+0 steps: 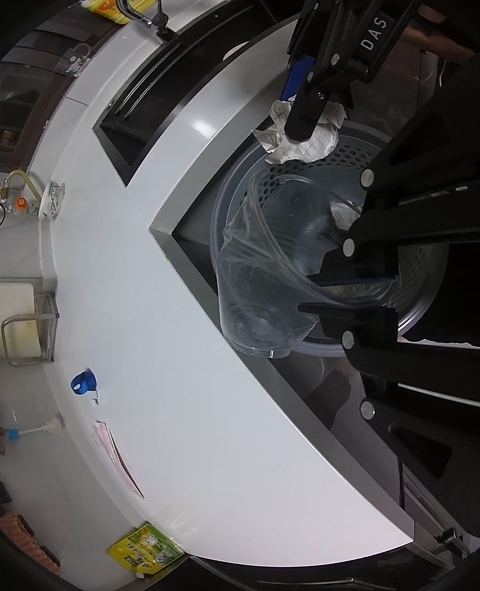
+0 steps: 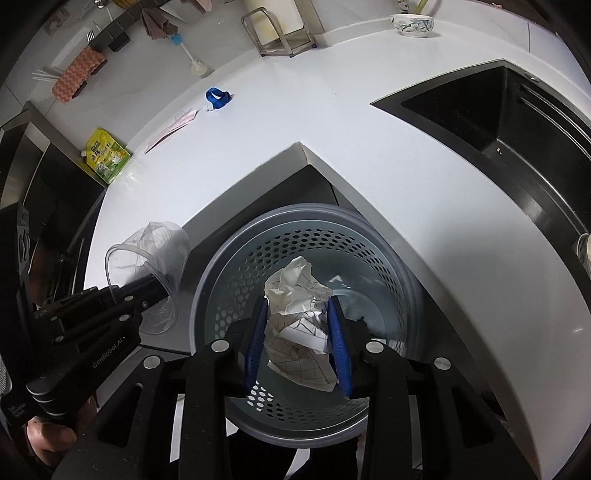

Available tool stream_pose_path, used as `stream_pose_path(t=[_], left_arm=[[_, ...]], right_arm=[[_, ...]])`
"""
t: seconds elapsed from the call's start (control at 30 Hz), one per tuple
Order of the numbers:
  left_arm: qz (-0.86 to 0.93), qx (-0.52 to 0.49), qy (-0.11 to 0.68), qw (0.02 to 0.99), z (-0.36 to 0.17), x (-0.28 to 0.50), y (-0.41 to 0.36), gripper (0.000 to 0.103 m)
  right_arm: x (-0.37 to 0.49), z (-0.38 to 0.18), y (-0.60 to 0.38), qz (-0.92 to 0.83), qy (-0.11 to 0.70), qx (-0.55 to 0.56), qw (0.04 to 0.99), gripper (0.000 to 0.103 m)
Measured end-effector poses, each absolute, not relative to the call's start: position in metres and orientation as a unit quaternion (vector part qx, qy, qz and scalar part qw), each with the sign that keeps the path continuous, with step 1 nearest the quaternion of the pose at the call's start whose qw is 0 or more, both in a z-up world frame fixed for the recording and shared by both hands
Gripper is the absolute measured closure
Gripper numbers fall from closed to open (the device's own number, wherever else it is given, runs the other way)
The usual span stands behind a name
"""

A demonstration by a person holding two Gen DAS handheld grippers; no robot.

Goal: Collect trash
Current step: 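Carry cup and paper over the wastebasket and open both tools, then withdraw both tools from the wastebasket toward the countertop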

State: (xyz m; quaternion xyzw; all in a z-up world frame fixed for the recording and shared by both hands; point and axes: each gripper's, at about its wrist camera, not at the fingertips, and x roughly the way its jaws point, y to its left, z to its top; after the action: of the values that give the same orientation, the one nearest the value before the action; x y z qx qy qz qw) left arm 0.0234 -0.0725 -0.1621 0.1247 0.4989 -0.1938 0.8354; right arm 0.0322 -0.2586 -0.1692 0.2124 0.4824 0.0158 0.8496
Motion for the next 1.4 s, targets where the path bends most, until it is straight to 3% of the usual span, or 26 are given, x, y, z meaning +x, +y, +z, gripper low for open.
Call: stream_pose_path(t=[0.07,0.13,0.2,0.43,1.13,1.4], left_arm=[[-0.191,0.123,0.499,0.836,-0.161,0.024,-0.070,0.084],[-0.183,0.123,0.495,0.840,-0.158,0.023,-0.068,0.057],[-0.179,0.118,0.489,0.846,-0.153,0.023,-0.064,0.042],[-0.172,0.117,0.487,0.848,-0.148,0.021,-0.057,0.040],[-0.168,0.111,0.461,0.864,-0.118,0.021,-0.052,0.035],[-0.148,0.093,0.446,0.878,-0.099,0.038,-0.032,0.025]], right_arm=[[0.031,-0.166,-0.259,0.015,0.477,0.214,0.852,0.060],[0.030,-0.164,-0.260,0.013,0.474,0.212,0.854,0.057],[0.029,-0.162,-0.260,0.011,0.473,0.212,0.855,0.056],[0.026,-0.162,-0.262,0.018,0.480,0.218,0.849,0.050],[0.009,-0.142,-0.264,0.014,0.465,0.217,0.858,0.048],[0.024,-0.125,-0.261,0.019,0.450,0.214,0.867,0.046]])
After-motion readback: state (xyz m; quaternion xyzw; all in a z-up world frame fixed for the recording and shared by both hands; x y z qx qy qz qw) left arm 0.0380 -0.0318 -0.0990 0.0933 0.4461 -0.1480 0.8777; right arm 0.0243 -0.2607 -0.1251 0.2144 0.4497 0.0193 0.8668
